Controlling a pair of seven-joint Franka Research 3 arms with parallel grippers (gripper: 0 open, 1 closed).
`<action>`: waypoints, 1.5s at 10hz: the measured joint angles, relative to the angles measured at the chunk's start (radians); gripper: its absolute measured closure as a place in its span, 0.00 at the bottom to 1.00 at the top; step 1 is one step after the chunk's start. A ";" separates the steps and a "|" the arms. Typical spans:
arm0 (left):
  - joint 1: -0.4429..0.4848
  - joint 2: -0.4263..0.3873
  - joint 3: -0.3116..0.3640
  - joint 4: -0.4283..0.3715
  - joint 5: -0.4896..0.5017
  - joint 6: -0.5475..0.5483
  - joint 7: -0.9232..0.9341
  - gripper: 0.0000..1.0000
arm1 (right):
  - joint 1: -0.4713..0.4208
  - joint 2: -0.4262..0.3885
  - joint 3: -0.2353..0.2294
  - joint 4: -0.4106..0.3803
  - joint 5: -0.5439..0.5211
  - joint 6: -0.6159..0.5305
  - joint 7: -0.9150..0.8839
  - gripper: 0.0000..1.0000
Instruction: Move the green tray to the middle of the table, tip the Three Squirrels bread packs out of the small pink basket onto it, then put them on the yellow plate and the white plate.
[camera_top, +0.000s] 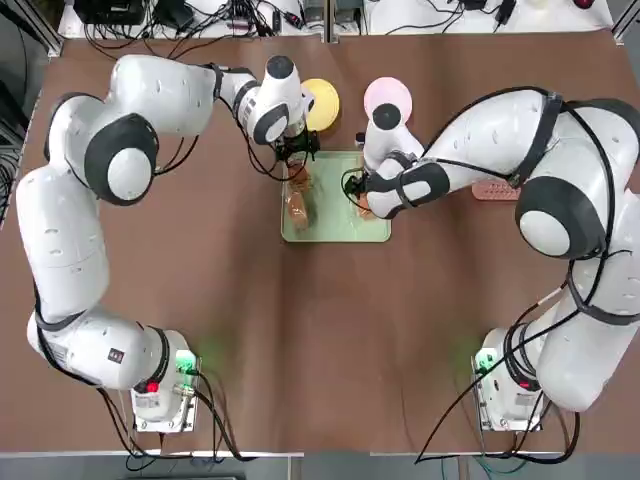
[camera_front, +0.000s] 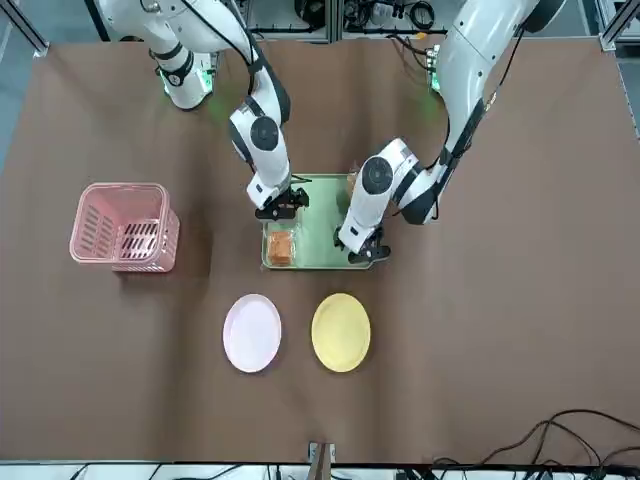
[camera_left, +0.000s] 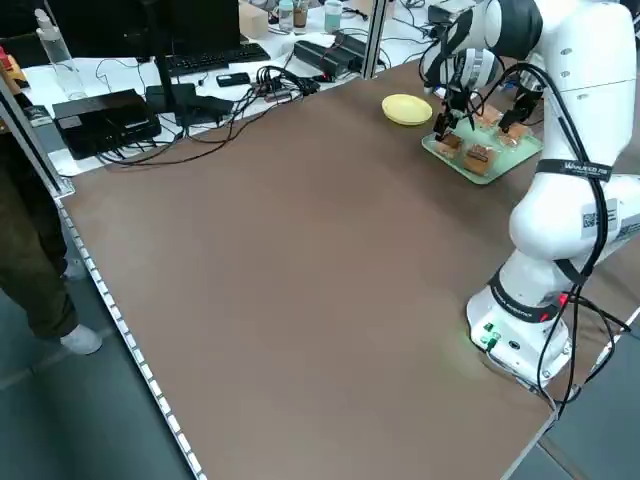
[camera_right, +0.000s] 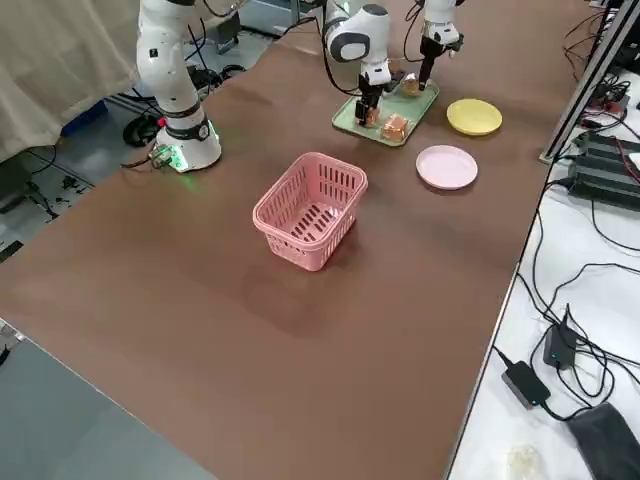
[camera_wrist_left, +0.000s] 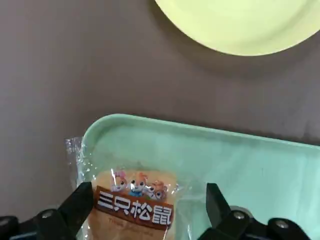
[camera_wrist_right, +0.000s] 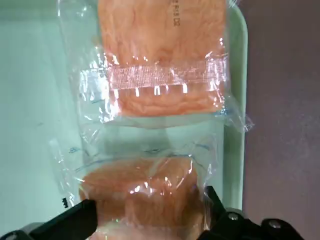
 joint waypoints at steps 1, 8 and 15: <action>-0.001 -0.002 0.000 -0.009 0.003 0.000 0.001 0.00 | 0.000 0.000 0.000 0.000 0.000 0.002 0.001 0.08; -0.011 -0.003 -0.001 -0.041 0.018 0.001 0.001 0.00 | 0.000 0.000 -0.002 0.001 0.000 0.002 0.005 0.28; 0.020 -0.021 0.001 -0.022 0.047 0.000 0.024 0.00 | -0.003 -0.012 -0.012 0.007 0.000 0.003 0.004 0.64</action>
